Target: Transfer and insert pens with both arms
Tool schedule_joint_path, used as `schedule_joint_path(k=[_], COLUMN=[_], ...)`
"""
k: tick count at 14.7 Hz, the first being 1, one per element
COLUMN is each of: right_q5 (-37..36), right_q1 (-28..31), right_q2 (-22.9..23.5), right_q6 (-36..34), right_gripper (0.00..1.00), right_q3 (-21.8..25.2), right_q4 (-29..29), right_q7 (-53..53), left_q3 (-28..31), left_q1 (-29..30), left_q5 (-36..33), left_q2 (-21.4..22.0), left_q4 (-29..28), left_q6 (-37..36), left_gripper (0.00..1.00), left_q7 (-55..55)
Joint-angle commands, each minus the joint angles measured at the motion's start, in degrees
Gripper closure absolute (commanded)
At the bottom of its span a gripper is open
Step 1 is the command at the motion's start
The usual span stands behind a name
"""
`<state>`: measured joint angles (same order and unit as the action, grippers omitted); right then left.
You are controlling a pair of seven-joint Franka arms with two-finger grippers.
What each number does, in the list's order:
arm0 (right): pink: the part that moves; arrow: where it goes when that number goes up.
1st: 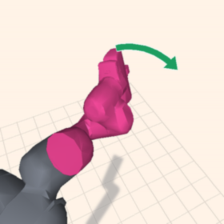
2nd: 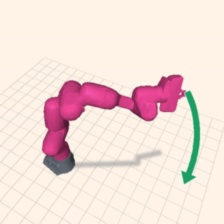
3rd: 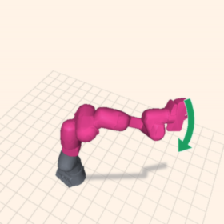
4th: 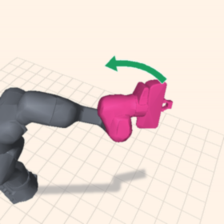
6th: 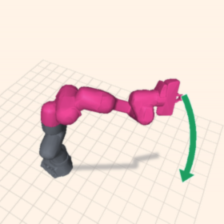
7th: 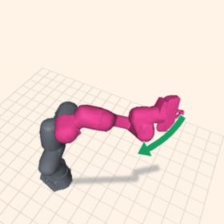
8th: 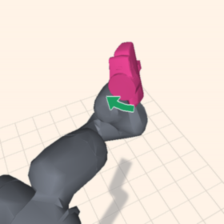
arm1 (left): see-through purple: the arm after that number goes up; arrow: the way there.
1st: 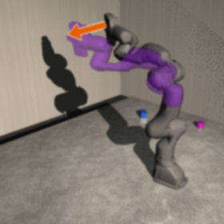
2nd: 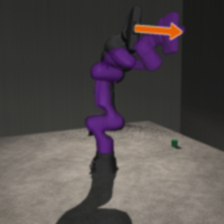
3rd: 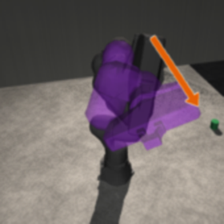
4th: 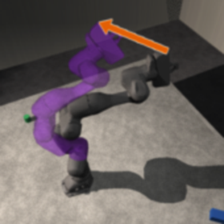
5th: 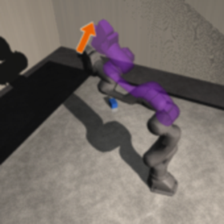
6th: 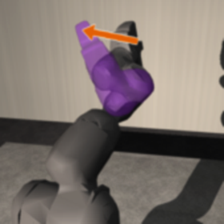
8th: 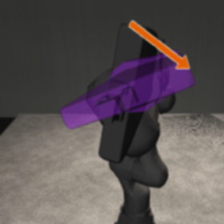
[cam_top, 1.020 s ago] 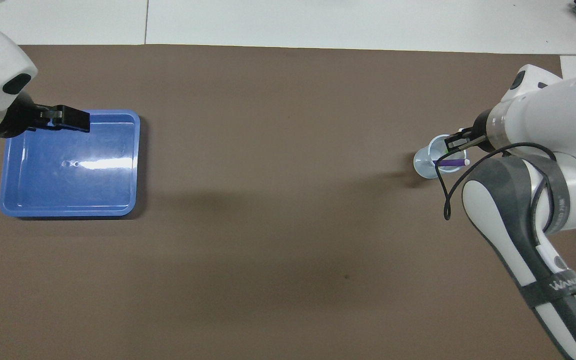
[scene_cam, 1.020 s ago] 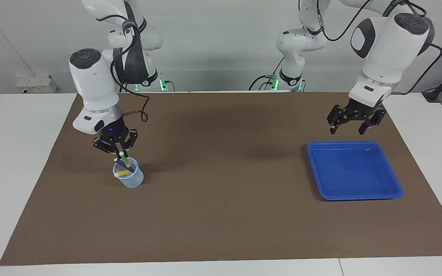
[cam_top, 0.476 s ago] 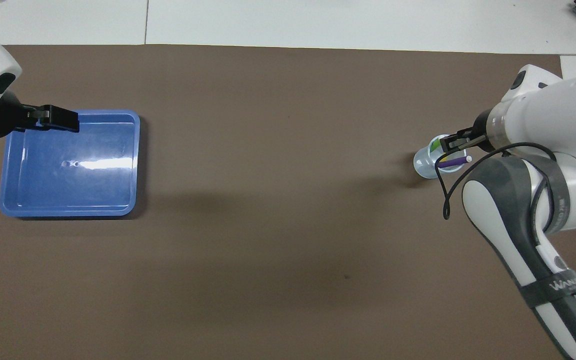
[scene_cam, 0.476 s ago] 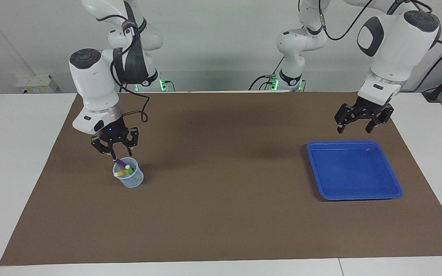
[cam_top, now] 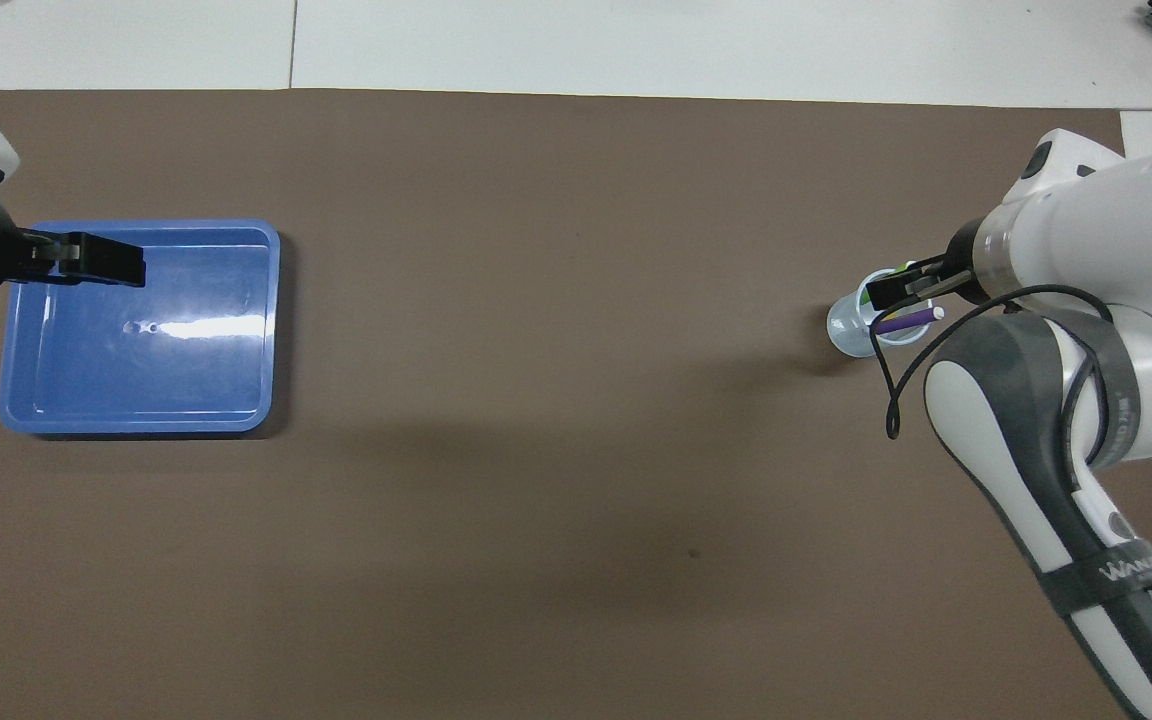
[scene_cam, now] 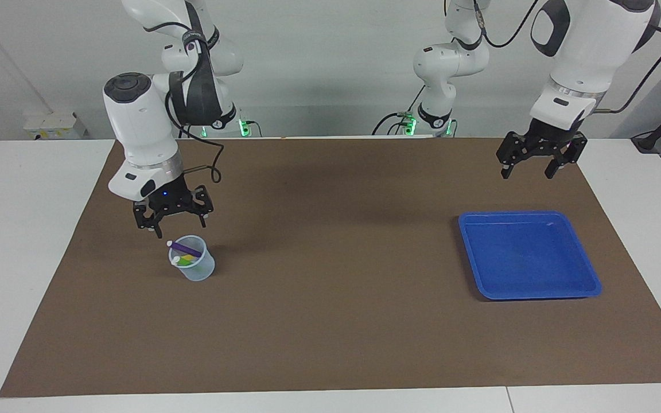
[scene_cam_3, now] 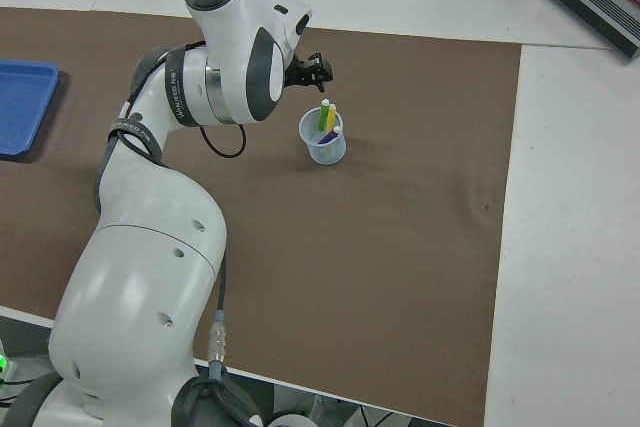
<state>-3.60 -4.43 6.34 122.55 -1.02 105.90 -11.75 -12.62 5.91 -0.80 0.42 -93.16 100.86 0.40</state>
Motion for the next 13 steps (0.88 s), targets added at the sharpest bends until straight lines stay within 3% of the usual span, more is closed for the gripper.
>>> schedule_joint_path(k=[1, 4, 10, 13], right_q5=[0.2, 0.3, 0.3, 0.4], right_q1=[-0.1, -2.7, -9.0, -8.4], right_q2=[-1.6, -1.6, -1.4, -1.2], right_q6=[0.8, 0.8, 0.8, -4.1], right_gripper=[0.00, 0.00, 0.00, 0.00], right_q3=[-0.6, -0.6, -0.6, -0.6], right_q4=[1.6, 1.2, -0.2, -3.1], right_q7=[1.1, 3.5, 18.2, 19.6], left_q3=[0.2, 0.2, 0.2, 0.4], left_q1=[-0.6, -0.5, -1.3, -0.9], left_q5=[-0.9, -0.9, -1.7, -1.8], left_q2=[1.1, 1.1, 1.2, 1.8], left_q4=[-1.5, -0.9, -1.8, -1.8], left_q6=[-0.5, -1.7, -3.3, -6.4], left_gripper=[0.00, 0.00, 0.00, 0.00], left_q7=[-3.2, -4.9, -5.2, -5.3])
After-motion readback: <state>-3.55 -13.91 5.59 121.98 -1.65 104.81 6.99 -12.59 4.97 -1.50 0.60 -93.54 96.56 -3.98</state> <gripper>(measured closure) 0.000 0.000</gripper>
